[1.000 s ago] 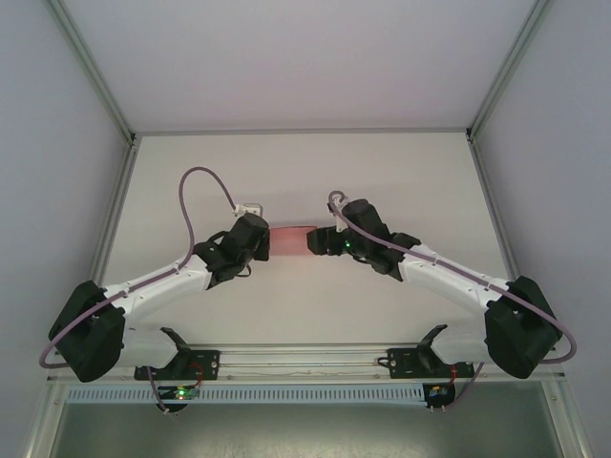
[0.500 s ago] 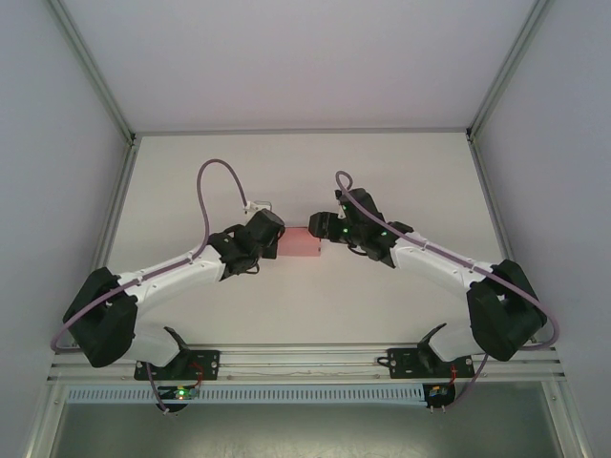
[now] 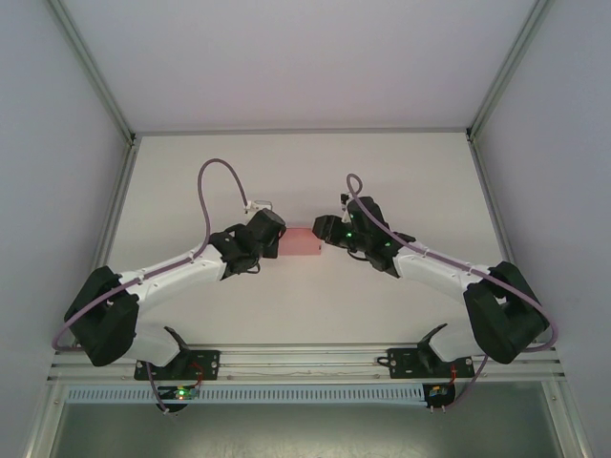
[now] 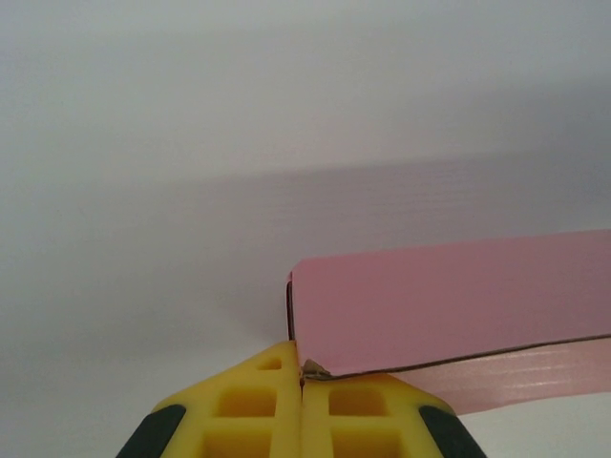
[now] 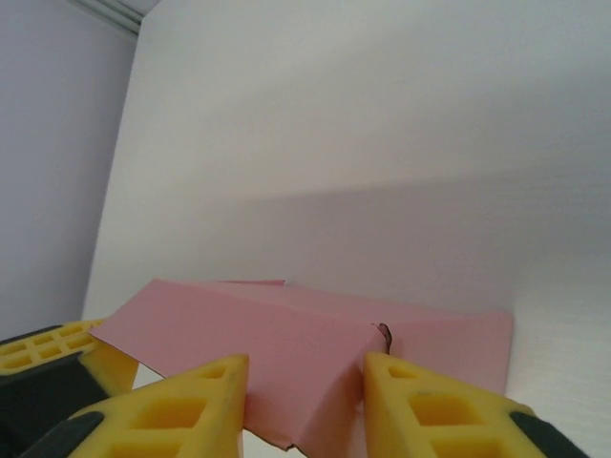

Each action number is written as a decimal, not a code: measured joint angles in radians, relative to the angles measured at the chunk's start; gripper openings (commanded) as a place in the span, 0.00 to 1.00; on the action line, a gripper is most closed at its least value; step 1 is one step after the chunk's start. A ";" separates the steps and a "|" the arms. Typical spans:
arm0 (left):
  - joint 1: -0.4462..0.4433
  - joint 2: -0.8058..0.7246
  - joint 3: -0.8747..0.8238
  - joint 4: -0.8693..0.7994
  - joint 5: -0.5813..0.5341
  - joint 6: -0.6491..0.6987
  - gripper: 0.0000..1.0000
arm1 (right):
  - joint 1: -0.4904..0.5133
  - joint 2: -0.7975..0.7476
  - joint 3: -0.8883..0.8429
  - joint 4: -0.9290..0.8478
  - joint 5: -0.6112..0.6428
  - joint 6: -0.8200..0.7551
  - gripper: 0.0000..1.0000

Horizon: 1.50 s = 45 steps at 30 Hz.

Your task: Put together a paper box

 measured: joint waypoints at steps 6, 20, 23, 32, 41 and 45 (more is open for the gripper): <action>0.000 -0.014 -0.008 0.000 0.018 0.000 0.00 | -0.007 0.002 -0.032 0.043 -0.006 0.018 0.19; -0.005 -0.050 0.020 -0.142 0.137 -0.018 0.50 | -0.004 0.051 -0.013 0.067 0.037 -0.003 0.18; -0.006 -0.060 0.045 -0.183 0.185 -0.018 0.55 | -0.004 0.057 -0.006 0.062 0.044 -0.003 0.17; 0.029 -0.121 0.142 -0.271 0.204 -0.118 1.00 | 0.009 0.061 0.012 0.034 0.060 -0.005 0.17; 0.263 -0.154 0.012 -0.096 0.364 -0.279 1.00 | 0.010 0.068 0.021 0.027 0.064 -0.018 0.13; 0.306 -0.122 -0.017 -0.005 0.432 -0.312 1.00 | 0.010 0.068 0.024 0.020 0.066 -0.023 0.13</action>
